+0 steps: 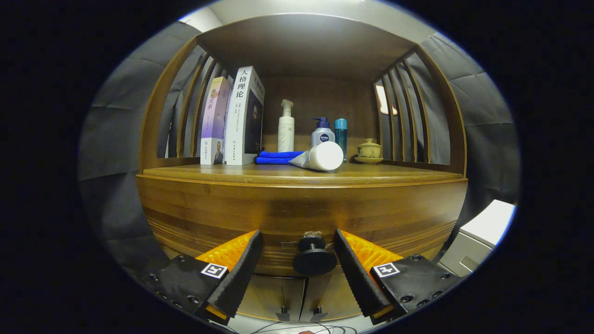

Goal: Pull open the drawer, take out the items inside it, and place them on the countertop above the cabinet.

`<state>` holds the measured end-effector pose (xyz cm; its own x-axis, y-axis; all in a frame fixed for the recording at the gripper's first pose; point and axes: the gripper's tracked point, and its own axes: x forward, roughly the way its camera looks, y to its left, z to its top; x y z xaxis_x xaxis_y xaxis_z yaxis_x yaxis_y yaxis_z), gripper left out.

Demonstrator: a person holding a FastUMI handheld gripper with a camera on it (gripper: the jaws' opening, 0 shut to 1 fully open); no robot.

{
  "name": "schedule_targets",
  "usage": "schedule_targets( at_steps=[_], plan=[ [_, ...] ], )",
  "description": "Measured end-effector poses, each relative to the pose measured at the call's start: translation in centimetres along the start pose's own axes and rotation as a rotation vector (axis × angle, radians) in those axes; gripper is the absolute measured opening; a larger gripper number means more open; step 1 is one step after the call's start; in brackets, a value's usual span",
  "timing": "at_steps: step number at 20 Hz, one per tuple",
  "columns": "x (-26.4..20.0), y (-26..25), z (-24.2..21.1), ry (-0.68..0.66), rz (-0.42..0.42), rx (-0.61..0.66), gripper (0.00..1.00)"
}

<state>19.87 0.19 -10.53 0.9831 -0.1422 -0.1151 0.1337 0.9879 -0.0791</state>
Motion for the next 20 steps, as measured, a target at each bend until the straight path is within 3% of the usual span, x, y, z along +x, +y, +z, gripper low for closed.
schedule_targets(
  at_steps=[8,16,20],
  plan=[
    [-8.8,-2.8,7.9,-0.116,0.018,0.051,0.98],
    [-17.6,-3.9,11.0,-0.157,0.073,-0.013,0.98],
    [-20.4,-3.8,11.3,-0.155,0.108,0.036,0.98]
  ],
)
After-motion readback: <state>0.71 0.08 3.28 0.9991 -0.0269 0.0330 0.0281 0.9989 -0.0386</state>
